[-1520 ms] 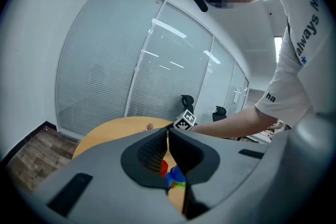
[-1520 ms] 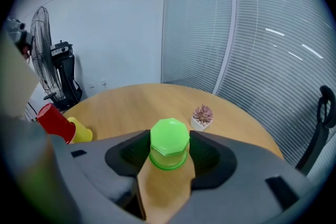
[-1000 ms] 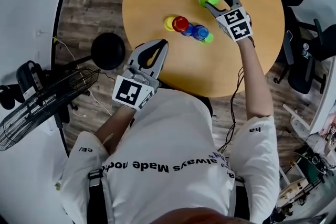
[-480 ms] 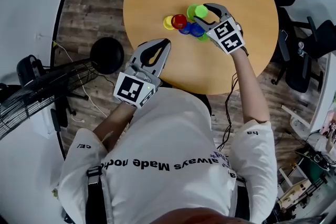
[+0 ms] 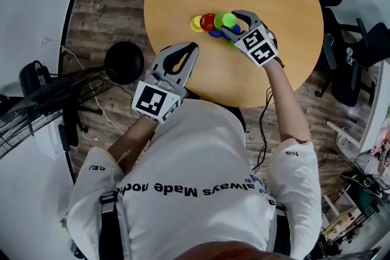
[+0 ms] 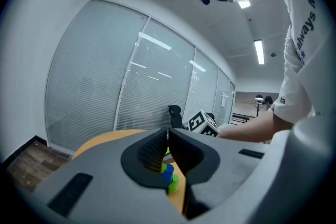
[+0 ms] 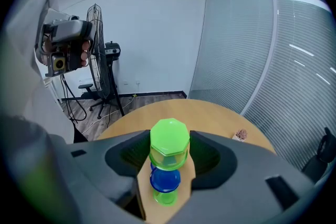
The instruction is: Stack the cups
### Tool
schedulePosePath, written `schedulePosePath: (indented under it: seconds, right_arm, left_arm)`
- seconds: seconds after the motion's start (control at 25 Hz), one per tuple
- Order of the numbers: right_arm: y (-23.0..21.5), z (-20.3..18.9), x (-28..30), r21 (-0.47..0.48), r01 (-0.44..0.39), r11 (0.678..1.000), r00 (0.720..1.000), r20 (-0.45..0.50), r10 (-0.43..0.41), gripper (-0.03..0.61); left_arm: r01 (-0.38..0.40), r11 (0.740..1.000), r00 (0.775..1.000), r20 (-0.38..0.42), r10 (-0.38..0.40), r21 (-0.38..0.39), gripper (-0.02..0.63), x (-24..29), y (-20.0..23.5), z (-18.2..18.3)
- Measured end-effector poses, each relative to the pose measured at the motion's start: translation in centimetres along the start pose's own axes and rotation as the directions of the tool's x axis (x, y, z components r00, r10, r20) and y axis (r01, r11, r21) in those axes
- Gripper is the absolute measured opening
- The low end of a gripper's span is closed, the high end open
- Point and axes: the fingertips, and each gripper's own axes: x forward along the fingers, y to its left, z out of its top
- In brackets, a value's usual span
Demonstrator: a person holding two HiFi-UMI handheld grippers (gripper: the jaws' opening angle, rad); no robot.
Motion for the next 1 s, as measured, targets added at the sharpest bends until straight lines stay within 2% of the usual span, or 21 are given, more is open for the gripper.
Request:
schedulePosePath:
  seconds: [0.72, 1.0]
  right_arm:
    - [0.5, -0.5, 1.1, 0.02, -0.017, 1.0, 1.0, -0.004, 0.017, 0.267]
    - [0.9, 1.4, -1.0, 0.06, 0.001, 0.998, 0.997, 0.075, -0.006, 0.268]
  left_arm:
    - [0.002, 1.0, 1.0, -0.007, -0.002, -0.002, 0.032, -0.3, 0.8, -0.4]
    - [0.009, 1.0, 1.0, 0.002, -0.009, -0.002, 0.032, 0.0, 0.9, 0.0]
